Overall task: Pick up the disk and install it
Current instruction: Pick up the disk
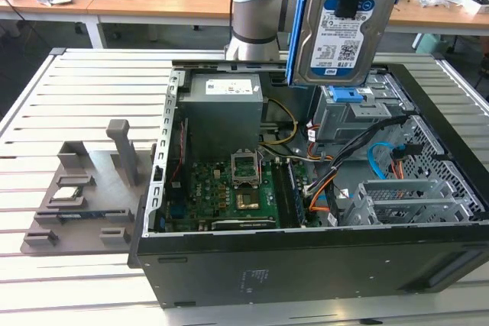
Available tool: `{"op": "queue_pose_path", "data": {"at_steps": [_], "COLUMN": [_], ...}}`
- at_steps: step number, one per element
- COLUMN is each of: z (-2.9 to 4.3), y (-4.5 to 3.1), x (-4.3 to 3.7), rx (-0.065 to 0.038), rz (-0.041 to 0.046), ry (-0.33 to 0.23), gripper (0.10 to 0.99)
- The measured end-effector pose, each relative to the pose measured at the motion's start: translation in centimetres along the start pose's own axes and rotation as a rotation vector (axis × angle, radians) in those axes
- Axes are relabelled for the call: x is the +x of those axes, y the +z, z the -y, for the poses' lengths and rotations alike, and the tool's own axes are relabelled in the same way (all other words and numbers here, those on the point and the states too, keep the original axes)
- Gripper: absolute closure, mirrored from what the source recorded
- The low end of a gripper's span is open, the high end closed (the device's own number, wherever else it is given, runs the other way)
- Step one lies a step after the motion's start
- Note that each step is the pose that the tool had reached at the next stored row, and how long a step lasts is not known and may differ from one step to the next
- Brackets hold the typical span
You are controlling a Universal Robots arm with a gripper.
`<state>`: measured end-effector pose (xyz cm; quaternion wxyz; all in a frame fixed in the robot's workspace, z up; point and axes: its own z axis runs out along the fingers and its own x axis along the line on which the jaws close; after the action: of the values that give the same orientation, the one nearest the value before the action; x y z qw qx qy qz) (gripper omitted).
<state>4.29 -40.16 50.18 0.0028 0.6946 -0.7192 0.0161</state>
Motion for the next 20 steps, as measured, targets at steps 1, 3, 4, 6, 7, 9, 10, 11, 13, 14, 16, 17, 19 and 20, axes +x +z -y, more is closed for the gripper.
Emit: {"op": "queue_pose_path", "data": {"at_steps": [1, 3, 4, 6, 7, 9, 10, 11, 13, 14, 16, 17, 19, 20], "z": [0.01, 0.01, 0.01, 0.02, 0.02, 0.03, 0.03, 0.03, 0.05, 0.05, 0.06, 0.06, 0.07, 0.08], "y": [0.35, 0.58, 0.69, 0.89, 0.99, 1.2, 1.29, 1.39, 1.86, 2.03, 2.37, 2.52, 2.75, 2.83], "x": [0.54, 0.88, 1.01, 1.27, 1.4, 1.65, 1.77, 1.9, 2.5, 2.74, 3.21, 3.41, 3.72, 3.84], "rx": [0.0, 0.0, 0.0, 0.0, 0.0, 0.0, 0.0, 0.0, 0.0, 0.0, 0.0, 0.0, 0.0, 0.0], "rz": [-0.0002, -0.0001, -0.0002, -0.0003, -0.0002, -0.0002, -0.0001, -0.0001, 0.0002, -0.0001, 0.0, 0.0, -0.0001, -0.0001], "ry": [0.0, 0.0, 0.0, 0.0, 0.0, 0.0, 0.0, 0.0, 0.0, 0.0, 0.0, 0.0, 0.0, 0.0], "gripper": [0.729, 0.729, 0.729, 0.729, 0.729, 0.729, 0.729, 0.729, 0.729, 0.729, 0.729, 0.729, 0.729, 0.729]}}
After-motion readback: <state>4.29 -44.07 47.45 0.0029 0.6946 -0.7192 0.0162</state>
